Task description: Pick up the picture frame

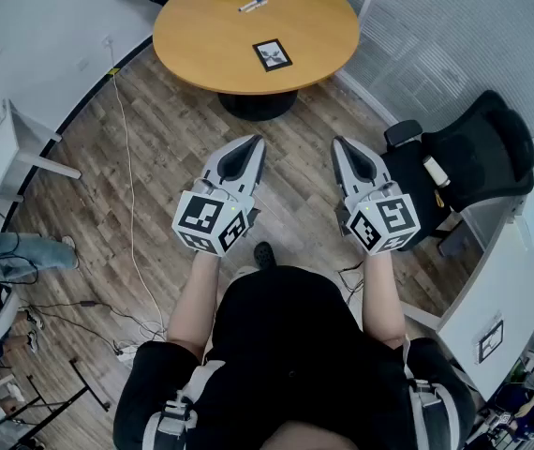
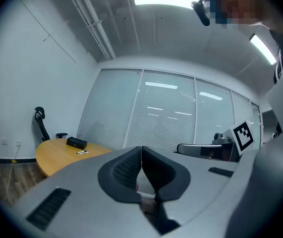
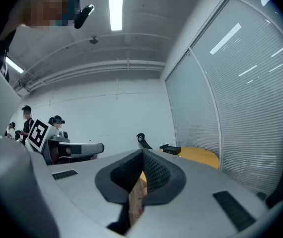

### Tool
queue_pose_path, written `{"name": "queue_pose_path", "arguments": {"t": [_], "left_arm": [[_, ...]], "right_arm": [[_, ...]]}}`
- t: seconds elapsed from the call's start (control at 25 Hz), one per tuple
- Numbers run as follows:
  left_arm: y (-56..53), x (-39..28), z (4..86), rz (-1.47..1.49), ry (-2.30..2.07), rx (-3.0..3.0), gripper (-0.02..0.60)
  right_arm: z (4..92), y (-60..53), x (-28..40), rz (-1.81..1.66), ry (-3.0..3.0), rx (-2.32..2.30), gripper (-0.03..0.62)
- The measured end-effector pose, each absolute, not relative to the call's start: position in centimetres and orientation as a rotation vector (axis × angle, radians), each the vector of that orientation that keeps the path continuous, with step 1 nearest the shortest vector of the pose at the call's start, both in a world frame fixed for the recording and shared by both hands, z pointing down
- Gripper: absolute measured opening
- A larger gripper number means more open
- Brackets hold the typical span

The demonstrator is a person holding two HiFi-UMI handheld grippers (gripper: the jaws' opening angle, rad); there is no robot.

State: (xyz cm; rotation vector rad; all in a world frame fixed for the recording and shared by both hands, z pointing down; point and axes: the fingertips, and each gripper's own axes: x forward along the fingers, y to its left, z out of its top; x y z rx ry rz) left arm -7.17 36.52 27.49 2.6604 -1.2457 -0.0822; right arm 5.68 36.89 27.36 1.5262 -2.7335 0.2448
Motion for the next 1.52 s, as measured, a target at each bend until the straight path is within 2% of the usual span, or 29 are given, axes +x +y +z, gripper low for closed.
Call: {"name": "queue_pose_path", "arguments": {"t": [0.6,0.92,1.52], "left_arm": [[36.7,-8.2,29.3,-0.031,-1.222,2.657,0.025],[35.1,-6.1,31.8,0.026,-1.183,2.638,0.025],[19.7,-1.3,30.1,0.052,-1.372,2.622,0.025]], "right_arm": [[28.5,37.2,4.6,0.285,-2.727,1.591,0.017],[31.5,35.6,6.1,0.399,-2.693,1.57,0.017],[30.4,18.0,10.1,0.36,-2.83,1.422,0.017]]}}
